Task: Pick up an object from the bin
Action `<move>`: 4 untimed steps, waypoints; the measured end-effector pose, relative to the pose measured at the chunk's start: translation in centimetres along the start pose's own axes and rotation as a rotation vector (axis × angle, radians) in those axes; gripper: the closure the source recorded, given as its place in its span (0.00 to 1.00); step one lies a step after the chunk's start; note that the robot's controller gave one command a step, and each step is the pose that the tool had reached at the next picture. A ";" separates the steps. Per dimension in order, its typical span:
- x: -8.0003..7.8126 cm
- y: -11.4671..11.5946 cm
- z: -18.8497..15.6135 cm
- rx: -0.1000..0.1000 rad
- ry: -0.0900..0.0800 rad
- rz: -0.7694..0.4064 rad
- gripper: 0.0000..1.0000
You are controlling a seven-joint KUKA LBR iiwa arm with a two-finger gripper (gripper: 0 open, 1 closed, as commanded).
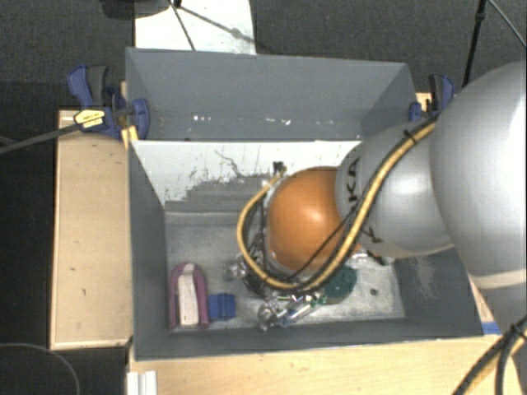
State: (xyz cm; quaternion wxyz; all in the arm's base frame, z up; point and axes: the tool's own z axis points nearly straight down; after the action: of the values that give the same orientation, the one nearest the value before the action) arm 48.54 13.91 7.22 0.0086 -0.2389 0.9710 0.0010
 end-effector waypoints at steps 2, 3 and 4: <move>4.6 -16.4 0.0 -0.003 0.006 -0.282 0.00; 3.8 -22.4 0.0 -0.002 0.010 -0.175 0.00; 3.0 -27.3 -1.2 -0.001 0.011 -0.436 0.00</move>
Offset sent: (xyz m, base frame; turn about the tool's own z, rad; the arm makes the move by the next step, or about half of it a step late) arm 0.0118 -0.0716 0.0154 -0.0686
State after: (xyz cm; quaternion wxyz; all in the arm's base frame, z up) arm 58.55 -11.71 8.46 0.0034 -0.4431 0.8965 -0.0015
